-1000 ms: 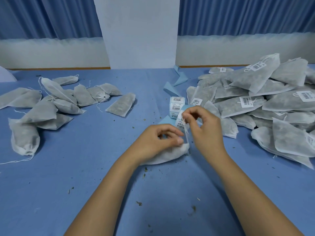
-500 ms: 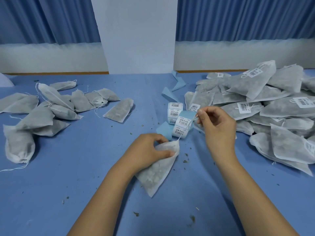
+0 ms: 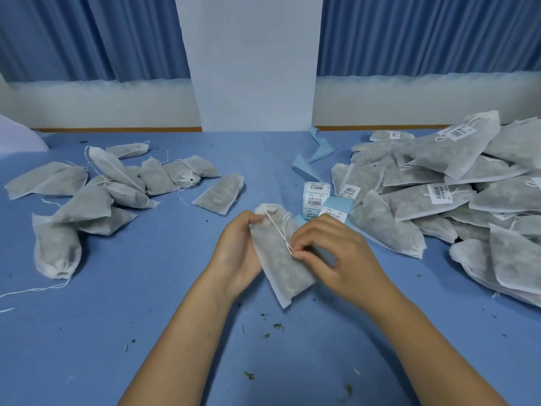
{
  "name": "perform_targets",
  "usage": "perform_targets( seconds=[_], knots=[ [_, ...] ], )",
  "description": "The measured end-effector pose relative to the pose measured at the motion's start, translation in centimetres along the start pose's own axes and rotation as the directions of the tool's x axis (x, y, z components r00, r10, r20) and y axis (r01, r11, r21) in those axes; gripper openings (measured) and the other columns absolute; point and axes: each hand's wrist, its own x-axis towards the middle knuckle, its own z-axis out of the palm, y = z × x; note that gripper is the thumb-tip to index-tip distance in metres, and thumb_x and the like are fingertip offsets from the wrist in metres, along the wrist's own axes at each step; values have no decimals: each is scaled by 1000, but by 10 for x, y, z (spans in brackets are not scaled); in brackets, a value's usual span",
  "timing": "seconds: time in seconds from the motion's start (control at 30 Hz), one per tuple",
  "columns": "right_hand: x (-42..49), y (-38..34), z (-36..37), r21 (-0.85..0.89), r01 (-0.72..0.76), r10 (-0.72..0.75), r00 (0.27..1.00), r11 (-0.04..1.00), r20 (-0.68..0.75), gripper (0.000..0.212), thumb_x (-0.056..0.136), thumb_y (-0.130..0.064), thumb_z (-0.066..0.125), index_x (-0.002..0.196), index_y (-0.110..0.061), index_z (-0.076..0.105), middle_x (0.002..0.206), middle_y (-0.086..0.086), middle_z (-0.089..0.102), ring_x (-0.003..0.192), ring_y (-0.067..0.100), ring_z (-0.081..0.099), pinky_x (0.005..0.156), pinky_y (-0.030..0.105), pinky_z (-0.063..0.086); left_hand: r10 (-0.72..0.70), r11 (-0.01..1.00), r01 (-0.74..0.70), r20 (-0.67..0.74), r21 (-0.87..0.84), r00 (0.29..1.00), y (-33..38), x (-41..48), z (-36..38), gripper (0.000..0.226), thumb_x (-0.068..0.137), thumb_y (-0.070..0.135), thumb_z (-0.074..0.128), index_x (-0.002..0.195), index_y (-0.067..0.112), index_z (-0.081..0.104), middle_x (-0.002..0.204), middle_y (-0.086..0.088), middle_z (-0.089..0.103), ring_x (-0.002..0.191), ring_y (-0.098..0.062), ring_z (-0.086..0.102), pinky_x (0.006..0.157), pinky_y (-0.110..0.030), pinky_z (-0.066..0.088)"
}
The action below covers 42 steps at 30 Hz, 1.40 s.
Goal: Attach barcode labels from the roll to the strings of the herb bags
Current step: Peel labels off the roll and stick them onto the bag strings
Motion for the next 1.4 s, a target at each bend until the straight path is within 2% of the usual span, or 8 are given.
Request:
perform_targets(
  seconds=[0.4,0.53,0.63,0.73,0.87,1.03,1.17,1.4],
  knots=[
    [2,-1,0,85,-118,113,992,989,56,6,81,-13,73,77,-9,69,85,-5,65,83,12,57,77,24,45,507,675,-425,39,603,861,-12,8,-6,79,76,-14,68,126,42,46,109,18,64,103,-3,62,79,-14,49],
    [0,30,-22,225,-694,730,650,684,-214,24,75,-18,80,87,-14,60,83,-7,59,69,6,49,64,11,39,863,231,-561,99,795,495,-6,7,-3,66,81,-3,70,112,44,35,135,13,38,129,4,39,103,-22,40],
    [-5,43,-17,308,-843,880,474,441,39,30,74,-9,80,92,-13,57,93,1,64,74,8,57,68,15,45,896,-139,-601,359,787,262,-9,21,0,31,82,-2,60,98,23,54,137,10,34,122,11,40,98,-12,37],
    [0,39,-5,328,-773,823,567,544,-27,20,79,2,71,81,-15,63,84,0,67,75,7,61,74,17,50,745,19,-555,358,831,563,-22,37,18,51,72,14,61,114,42,58,114,41,47,102,15,51,84,-22,42],
    [5,40,-8,353,-678,751,646,645,-132,17,79,2,71,75,-14,70,70,-7,66,60,-8,56,64,5,42,535,-24,-478,416,878,736,-38,49,19,51,83,33,59,109,73,42,115,47,43,108,22,46,85,-23,40],
    [2,38,-5,415,-670,755,653,615,-63,16,78,2,72,72,-13,72,72,-1,70,68,5,64,70,12,49,516,-252,-494,548,832,658,-41,48,4,42,95,25,61,136,18,53,138,19,40,120,8,42,94,-8,36],
    [1,38,-4,452,-685,766,643,571,8,16,77,8,70,75,-8,72,78,7,72,73,11,67,75,18,52,496,-328,-452,558,830,665,-40,45,6,31,95,27,61,122,14,67,136,6,51,115,0,46,81,0,29],
    [0,37,-3,453,-689,784,620,566,-35,27,73,11,71,65,-13,60,65,0,66,60,1,62,63,10,46,462,-487,-480,681,730,568,-38,40,6,21,87,22,74,104,10,75,125,-5,63,105,-20,62,65,-32,52]
  ],
)
